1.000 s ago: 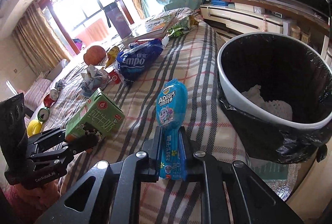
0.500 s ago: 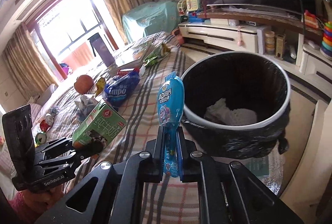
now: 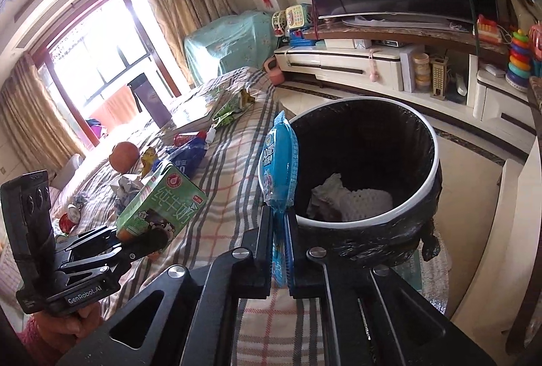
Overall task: Collect trash
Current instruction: 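Carry the green carton and blue wrapper over the trash bin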
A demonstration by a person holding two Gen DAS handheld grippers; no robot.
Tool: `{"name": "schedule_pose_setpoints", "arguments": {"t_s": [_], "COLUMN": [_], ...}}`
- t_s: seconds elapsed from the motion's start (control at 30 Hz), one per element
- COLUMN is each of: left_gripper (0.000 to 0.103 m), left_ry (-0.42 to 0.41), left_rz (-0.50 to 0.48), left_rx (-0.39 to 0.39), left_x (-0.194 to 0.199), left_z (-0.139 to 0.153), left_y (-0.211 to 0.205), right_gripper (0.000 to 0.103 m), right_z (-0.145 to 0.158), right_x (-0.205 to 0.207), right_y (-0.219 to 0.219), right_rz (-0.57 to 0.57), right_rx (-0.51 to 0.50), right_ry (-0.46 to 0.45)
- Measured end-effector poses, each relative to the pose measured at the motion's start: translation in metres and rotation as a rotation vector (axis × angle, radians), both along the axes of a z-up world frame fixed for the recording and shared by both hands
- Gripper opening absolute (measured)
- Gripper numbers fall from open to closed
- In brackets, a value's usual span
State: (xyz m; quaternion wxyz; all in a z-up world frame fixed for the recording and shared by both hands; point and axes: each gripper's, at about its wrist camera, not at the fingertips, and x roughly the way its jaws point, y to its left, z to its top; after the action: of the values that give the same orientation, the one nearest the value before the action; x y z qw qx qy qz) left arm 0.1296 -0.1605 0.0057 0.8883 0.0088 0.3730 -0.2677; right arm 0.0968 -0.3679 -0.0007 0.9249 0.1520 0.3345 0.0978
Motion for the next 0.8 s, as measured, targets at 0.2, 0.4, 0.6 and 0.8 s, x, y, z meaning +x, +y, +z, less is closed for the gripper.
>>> {"name": "schedule_pose_setpoints", "arguments": {"t_s": [0.2,0.4,0.6,0.8], "left_gripper": [0.031,0.031,0.031,0.031], "left_ry": [-0.011,-0.02,-0.023,-0.019], "left_rz": [-0.021,-0.043,-0.055,-0.07], "left_rx": [0.007,0.018,0.027,0.043], "left_x": [0.007,0.013,0.022,0.031], "left_z": [0.004,0.008,0.012,0.011], "left_y": [-0.016,-0.032,-0.046,-0.06], "right_gripper": [0.004,0.004,0.004,0.004], "right_z": [0.001,0.002,0.002,0.001], "right_x": [0.004,0.008,0.012,0.018], "right_y": [-0.012,-0.021,-0.031,-0.039], "right_rz": [-0.019,-0.037,-0.054,-0.068], "right_rx": [0.004,0.008,0.006,-0.001], "right_ry": [-0.007,-0.008,-0.004,0.01]}}
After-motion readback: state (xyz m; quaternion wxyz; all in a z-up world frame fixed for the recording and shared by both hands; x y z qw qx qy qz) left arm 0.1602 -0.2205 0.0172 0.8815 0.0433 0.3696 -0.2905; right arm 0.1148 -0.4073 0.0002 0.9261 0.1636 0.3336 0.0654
